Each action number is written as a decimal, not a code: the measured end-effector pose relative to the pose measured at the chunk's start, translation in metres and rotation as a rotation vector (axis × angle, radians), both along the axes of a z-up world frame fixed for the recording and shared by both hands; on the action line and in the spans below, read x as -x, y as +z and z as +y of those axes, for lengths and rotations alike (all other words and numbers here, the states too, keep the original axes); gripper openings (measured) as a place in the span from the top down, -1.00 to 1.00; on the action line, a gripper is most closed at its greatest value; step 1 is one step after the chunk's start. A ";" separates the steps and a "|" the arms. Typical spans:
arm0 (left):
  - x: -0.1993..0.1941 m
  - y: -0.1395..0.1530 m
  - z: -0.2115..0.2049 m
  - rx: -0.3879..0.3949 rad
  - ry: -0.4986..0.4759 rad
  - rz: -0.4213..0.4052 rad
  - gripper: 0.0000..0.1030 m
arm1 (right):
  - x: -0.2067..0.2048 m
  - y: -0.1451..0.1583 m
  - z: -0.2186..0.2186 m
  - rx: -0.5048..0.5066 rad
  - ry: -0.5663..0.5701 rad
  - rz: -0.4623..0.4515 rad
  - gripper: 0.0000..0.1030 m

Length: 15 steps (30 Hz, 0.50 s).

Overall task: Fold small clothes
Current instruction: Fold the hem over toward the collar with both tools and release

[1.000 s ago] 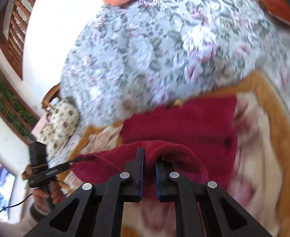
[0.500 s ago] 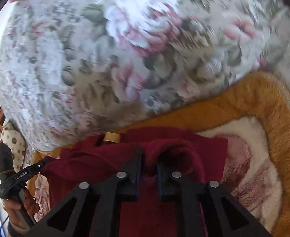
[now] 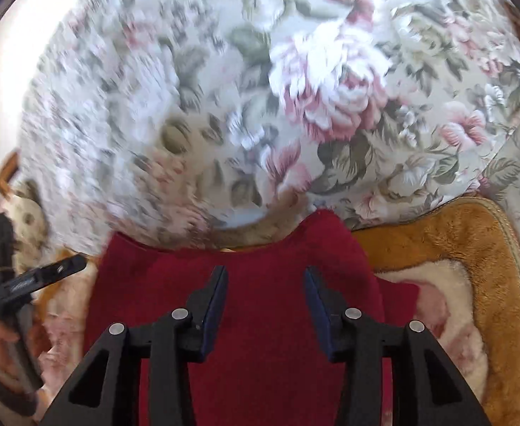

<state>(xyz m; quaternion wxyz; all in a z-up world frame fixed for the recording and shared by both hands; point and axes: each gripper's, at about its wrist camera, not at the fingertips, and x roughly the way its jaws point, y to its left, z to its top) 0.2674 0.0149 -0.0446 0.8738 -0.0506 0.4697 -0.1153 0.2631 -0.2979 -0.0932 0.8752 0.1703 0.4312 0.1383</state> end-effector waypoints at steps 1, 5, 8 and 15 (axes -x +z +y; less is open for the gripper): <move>-0.004 -0.009 -0.003 -0.036 0.019 0.011 -0.30 | -0.009 -0.009 0.003 0.035 -0.025 0.029 0.18; -0.033 -0.044 0.004 -0.066 0.112 0.103 -0.30 | -0.037 -0.043 -0.003 0.129 -0.105 0.135 0.18; -0.050 -0.065 0.009 -0.041 0.145 0.169 -0.33 | -0.056 -0.065 0.000 0.170 -0.102 0.180 0.17; -0.033 -0.050 0.012 -0.053 0.157 0.112 -0.33 | -0.051 -0.047 0.003 0.182 -0.070 0.148 0.17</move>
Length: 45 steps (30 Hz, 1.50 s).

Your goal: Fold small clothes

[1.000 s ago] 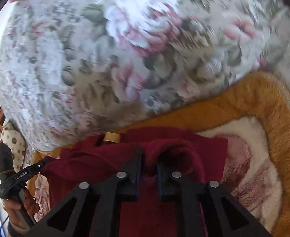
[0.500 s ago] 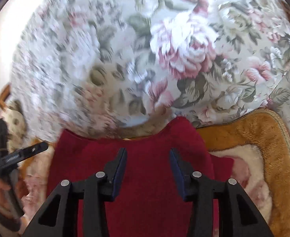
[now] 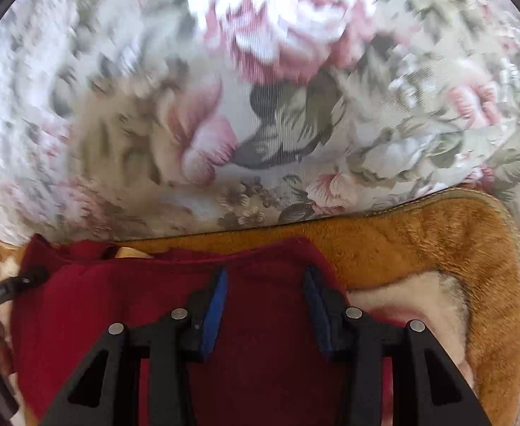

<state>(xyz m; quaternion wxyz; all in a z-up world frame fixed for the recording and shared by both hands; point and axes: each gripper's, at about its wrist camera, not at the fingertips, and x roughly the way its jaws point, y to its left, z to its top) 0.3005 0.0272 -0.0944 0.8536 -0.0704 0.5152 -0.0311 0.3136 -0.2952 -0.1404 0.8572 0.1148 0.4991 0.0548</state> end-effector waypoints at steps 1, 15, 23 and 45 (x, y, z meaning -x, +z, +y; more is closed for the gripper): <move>0.008 0.007 0.001 -0.008 -0.011 -0.019 -0.33 | 0.011 0.011 -0.004 -0.017 0.001 -0.014 0.17; 0.110 -0.003 0.016 0.068 -0.036 0.007 -0.33 | 0.110 0.016 -0.003 -0.020 0.090 0.038 0.16; 0.124 0.003 0.022 0.082 -0.021 -0.009 -0.33 | 0.109 0.057 0.015 -0.080 0.117 -0.042 0.16; 0.129 -0.008 0.044 0.163 -0.016 -0.018 -0.34 | -0.033 0.010 0.264 -0.134 0.408 0.028 0.42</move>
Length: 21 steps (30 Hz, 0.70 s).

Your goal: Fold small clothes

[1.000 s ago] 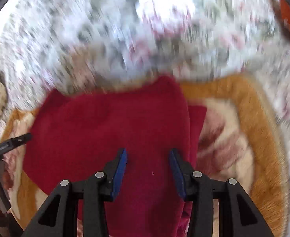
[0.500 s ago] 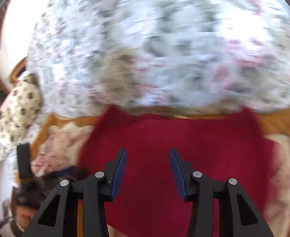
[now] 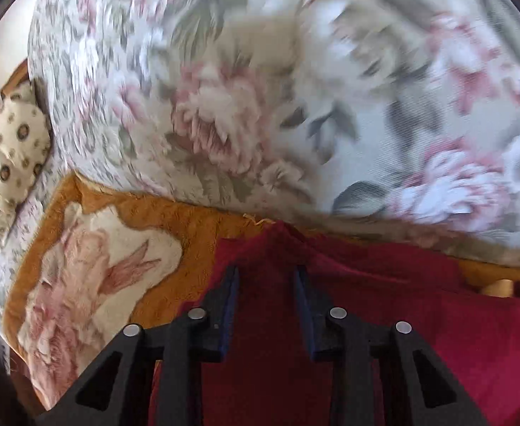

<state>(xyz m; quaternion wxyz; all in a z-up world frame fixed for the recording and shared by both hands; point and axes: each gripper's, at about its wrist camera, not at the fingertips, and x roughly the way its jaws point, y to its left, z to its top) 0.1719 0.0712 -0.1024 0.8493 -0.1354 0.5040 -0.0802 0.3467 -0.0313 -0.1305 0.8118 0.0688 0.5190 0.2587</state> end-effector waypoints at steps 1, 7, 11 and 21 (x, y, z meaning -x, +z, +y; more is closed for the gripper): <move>0.000 0.000 -0.001 -0.003 0.000 -0.003 -0.34 | 0.001 -0.003 0.006 0.028 0.013 -0.007 0.42; 0.000 -0.002 -0.005 -0.030 0.003 -0.018 -0.36 | 0.009 0.015 -0.014 -0.027 0.003 0.001 0.42; -0.001 -0.004 -0.009 -0.040 0.012 -0.014 -0.36 | 0.030 0.036 -0.035 -0.049 0.011 -0.031 0.42; -0.004 -0.008 -0.007 -0.038 0.013 0.002 -0.41 | 0.086 0.057 -0.108 -0.100 -0.056 -0.055 0.16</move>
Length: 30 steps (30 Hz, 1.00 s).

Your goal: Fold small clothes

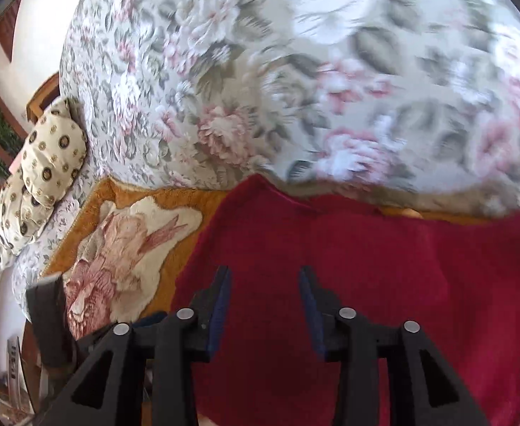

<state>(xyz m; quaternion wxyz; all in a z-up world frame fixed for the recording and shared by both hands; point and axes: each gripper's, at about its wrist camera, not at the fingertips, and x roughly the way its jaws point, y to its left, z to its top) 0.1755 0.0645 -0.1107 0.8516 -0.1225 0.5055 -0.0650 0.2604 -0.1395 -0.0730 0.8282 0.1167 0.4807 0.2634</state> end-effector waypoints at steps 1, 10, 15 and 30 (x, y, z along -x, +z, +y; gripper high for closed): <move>-0.001 0.000 -0.001 0.001 -0.003 0.002 -0.46 | 0.008 0.000 -0.011 0.012 -0.022 -0.009 0.12; -0.014 -0.006 -0.024 -0.042 -0.040 0.004 -0.76 | 0.073 -0.001 -0.145 0.153 -0.309 -0.069 0.04; -0.016 -0.005 -0.028 0.021 -0.072 -0.001 -0.07 | 0.078 -0.024 -0.213 0.121 -0.467 0.012 -0.09; 0.005 0.006 -0.016 0.155 -0.073 -0.020 0.71 | 0.068 -0.055 -0.207 -0.078 -0.368 0.088 0.68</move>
